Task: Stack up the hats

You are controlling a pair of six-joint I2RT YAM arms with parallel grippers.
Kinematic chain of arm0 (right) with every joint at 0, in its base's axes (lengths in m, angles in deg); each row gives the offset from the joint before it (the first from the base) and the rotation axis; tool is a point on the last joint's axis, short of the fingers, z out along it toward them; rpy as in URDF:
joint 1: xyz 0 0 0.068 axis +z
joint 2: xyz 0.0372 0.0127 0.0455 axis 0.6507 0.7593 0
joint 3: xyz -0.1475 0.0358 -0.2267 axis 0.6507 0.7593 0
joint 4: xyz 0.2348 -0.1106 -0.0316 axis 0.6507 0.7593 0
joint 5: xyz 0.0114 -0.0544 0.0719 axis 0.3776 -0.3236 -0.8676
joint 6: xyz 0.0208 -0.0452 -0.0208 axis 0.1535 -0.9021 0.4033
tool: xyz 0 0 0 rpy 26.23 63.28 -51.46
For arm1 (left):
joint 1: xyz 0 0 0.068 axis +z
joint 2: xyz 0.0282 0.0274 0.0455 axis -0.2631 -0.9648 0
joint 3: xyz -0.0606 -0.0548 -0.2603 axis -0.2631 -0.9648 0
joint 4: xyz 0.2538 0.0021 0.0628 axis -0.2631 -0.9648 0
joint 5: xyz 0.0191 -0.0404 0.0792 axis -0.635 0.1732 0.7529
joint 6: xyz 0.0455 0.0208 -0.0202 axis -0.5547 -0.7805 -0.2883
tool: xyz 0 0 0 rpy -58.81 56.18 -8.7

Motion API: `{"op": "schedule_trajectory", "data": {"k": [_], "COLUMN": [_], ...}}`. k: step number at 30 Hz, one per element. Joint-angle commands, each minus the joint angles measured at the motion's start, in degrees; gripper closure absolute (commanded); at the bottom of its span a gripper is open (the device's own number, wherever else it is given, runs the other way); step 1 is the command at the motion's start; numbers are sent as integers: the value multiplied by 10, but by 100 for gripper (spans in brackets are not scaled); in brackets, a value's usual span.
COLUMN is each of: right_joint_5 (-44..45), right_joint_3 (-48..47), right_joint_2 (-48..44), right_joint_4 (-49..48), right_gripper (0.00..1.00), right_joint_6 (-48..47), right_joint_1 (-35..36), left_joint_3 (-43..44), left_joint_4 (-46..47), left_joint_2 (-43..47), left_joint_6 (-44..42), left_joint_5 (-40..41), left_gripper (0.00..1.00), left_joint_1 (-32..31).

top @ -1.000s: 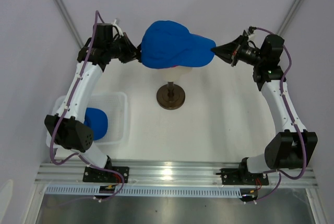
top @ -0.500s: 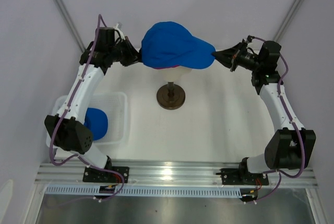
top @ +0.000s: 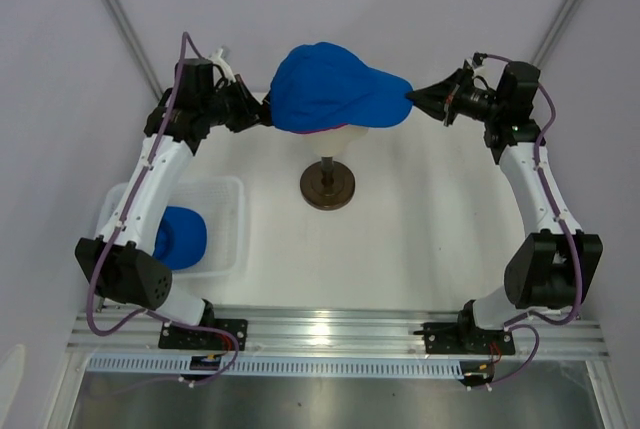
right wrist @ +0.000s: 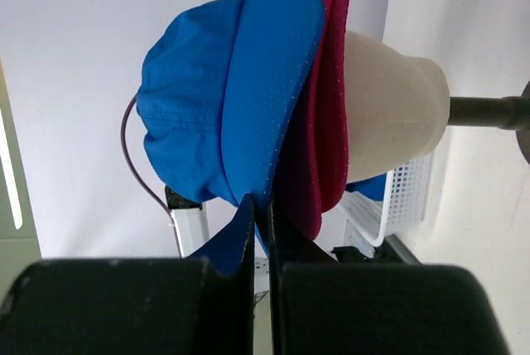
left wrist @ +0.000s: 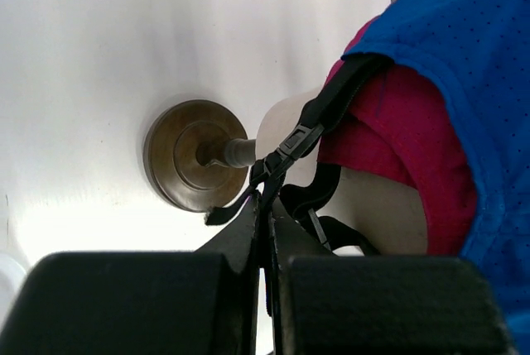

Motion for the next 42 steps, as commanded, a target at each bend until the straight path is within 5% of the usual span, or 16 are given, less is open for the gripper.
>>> {"op": "schedule_trajectory", "data": {"k": [1,7,13,17,23,24,30,33,36,42], "right_joint_5": [8,-3,-15,-28,-53,-59,-56,-26,10,44], "right_joint_3": [-50,-70,-68,-70,-100,-106,-172,-198,-172,84], "right_joint_2": [36,60,65,65,47,43,-39,-83,-128,-310], "right_joint_4": [82,58,46,39,48,50,158,263,326,245], "right_gripper": [96,67,74,67,38,34,7,1,0,0], "right_joint_6": [-74,-74,-96,-99,-114,-118,-279,-386,-472,-501], "right_joint_1": [-6,-8,-8,-9,-17,-19,-34,-39,-36,-6], "left_joint_3": [-13,-35,-54,-43,24,35,116,114,98,-97], "left_joint_4": [1,4,15,8,-20,-34,-74,-64,-103,-160], "left_joint_2": [30,37,33,33,63,69,109,155,202,321], "left_joint_6": [-24,-30,-30,-34,-56,-66,-55,-31,-43,-16], "left_joint_5": [8,5,12,27,58,65,43,-2,46,238], "left_gripper": [98,98,96,92,61,46,1,1,0,1], "left_joint_1": [-3,-3,-3,-3,-2,0,77,150,202,285]}}
